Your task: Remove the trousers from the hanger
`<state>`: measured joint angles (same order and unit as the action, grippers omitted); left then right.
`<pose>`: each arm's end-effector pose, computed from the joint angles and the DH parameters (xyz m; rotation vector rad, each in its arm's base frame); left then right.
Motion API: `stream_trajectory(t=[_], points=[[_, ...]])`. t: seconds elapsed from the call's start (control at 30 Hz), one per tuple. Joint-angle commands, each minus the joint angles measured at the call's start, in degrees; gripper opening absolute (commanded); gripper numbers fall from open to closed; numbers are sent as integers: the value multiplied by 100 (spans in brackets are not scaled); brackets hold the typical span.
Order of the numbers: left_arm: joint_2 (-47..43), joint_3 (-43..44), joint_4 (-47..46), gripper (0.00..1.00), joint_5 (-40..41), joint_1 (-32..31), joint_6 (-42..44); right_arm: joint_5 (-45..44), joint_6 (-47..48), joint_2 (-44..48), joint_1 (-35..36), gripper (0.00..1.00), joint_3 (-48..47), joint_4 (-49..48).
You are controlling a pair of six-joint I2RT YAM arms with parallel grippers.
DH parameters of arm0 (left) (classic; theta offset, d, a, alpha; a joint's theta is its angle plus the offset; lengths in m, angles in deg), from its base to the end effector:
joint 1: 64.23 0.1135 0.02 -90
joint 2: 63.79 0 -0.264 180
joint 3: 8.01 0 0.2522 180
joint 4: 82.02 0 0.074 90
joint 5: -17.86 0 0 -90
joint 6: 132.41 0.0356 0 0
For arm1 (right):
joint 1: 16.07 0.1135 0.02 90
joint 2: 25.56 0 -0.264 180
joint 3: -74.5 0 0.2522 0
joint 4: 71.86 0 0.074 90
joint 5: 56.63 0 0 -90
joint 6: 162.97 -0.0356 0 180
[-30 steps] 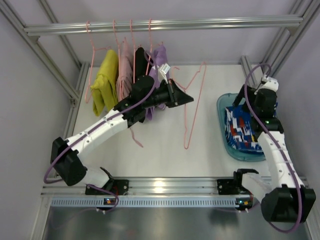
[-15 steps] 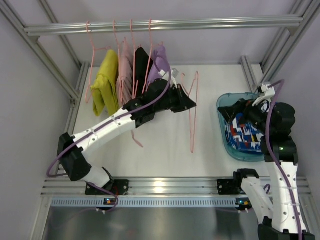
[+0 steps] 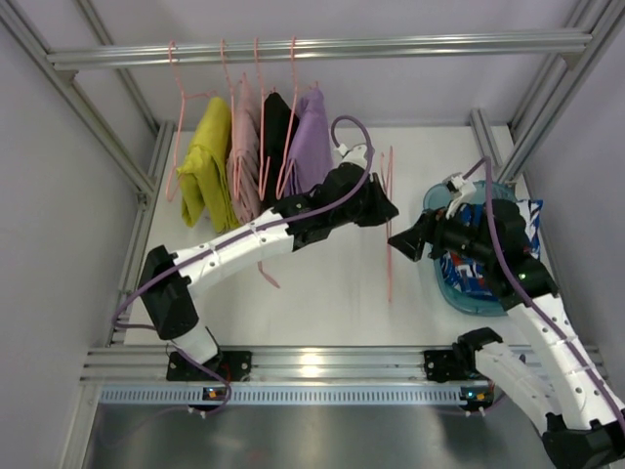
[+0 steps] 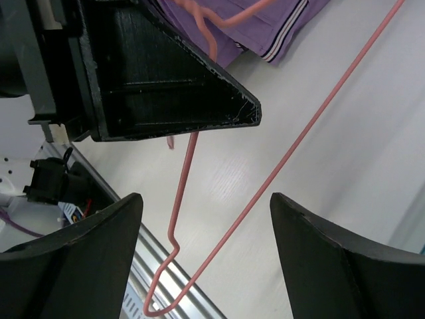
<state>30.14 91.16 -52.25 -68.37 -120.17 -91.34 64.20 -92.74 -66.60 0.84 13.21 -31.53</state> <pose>0.2197 -0.3209 0.3544 0.0871 2.1750 -1.0653 0.1437 0.0627 0.3382 -0.3269 1.9572 0.9386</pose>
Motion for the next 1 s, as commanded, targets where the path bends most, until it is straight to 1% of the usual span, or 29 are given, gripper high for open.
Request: stream_trajectory(t=[0.0,0.07,0.23,0.33,0.37,0.4,0.43,0.47,0.5,0.63,0.67,0.73,0.77,0.83,0.93,0.97], points=[[72,406,-107,0,221,13,-81,-393,-299,-62,243,77,199,-520],[125,459,-107,0,159,13,-126,-298,-378,-150,313,73,279,-687],[231,565,-107,0,63,13,-266,-192,-528,-317,471,66,446,-1013],[266,609,-107,0,62,5,-267,-69,-624,-379,550,54,490,-1136],[266,618,-116,0,80,4,-249,-16,-616,-379,559,40,473,-1101],[257,644,-116,0,80,13,-188,2,-590,-379,551,31,403,-1058],[231,661,-124,0,80,5,-127,37,-572,-370,559,19,367,-1040],[222,662,-124,0,115,4,-74,107,-554,-326,559,0,324,-1005],[205,662,-124,1,141,13,31,151,-572,-300,559,0,236,-1004],[-14,556,-133,23,133,13,295,292,-659,-177,542,0,51,-969],[-67,530,-142,32,124,22,348,309,-738,-124,463,0,33,-943],[-287,355,-273,40,80,31,489,345,-791,-72,367,0,-11,-890],[-357,284,-317,46,54,40,542,388,-818,-10,253,0,-11,-855],[-577,161,-370,51,-34,57,682,415,-835,52,121,0,-20,-794],[-884,38,-510,67,-148,75,989,433,-827,105,-46,0,-55,-688],[-964,29,-520,71,-140,83,1182,433,-827,113,-82,0,-98,-671]])
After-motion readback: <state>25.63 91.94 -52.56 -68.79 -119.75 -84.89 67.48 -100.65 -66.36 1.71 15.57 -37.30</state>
